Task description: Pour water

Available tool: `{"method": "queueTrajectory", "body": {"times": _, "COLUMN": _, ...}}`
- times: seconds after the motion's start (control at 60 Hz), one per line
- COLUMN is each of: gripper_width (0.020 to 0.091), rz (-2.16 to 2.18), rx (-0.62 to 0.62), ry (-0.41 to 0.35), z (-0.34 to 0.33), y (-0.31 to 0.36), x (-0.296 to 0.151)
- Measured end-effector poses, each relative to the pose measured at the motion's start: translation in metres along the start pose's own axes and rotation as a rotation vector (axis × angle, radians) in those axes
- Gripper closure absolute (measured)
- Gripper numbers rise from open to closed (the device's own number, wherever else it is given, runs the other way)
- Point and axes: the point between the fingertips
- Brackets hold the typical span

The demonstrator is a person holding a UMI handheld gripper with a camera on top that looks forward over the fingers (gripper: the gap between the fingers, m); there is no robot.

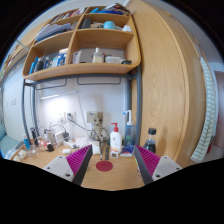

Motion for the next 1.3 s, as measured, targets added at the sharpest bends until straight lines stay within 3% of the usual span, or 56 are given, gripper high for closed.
{"method": "queueTrajectory", "body": {"times": 0.217, "gripper_width": 0.0253, "rz": 0.006, "rx": 0.094, "ry": -0.007, "z": -0.004, "y": -0.076, "x": 0.034}}
{"method": "queueTrajectory", "body": {"times": 0.367, "gripper_width": 0.0264, "rz": -0.014, "rx": 0.112, "ry": 0.033, "z": 0.02, "y": -0.124, "x": 0.062}}
{"method": "queueTrajectory", "body": {"times": 0.75, "gripper_width": 0.0279, "rz": -0.036, "rx": 0.074, "ry": 0.05, "z": 0.122, "y": -0.148, "x": 0.094}}
{"method": "queueTrajectory", "body": {"times": 0.817, "gripper_width": 0.035, "rz": -0.029, "rx": 0.062, "ry": 0.076, "z": 0.131, "y": -0.144, "x": 0.1}}
{"method": "queueTrajectory", "body": {"times": 0.9, "gripper_width": 0.0569, "rz": -0.029, "rx": 0.058, "ry": 0.091, "z": 0.136, "y": -0.144, "x": 0.103}}
{"method": "queueTrajectory", "body": {"times": 0.983, "gripper_width": 0.0594, "rz": -0.035, "rx": 0.059, "ry": 0.094, "z": 0.134, "y": -0.142, "x": 0.104}}
{"method": "queueTrajectory", "body": {"times": 1.15, "gripper_width": 0.0715, "rz": -0.018, "rx": 0.064, "ry": 0.123, "z": 0.134, "y": -0.144, "x": 0.107}}
{"method": "queueTrajectory", "body": {"times": 1.3, "gripper_width": 0.0717, "rz": -0.062, "rx": 0.053, "ry": 0.122, "z": 0.131, "y": -0.139, "x": 0.106}}
Point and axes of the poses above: the point between the fingertips, and its own axes, seen from behind it with the camera up: y to the left, x down, z forward, the way the camera looks, and after that the axes turned 5 degrees about -y, right-handed
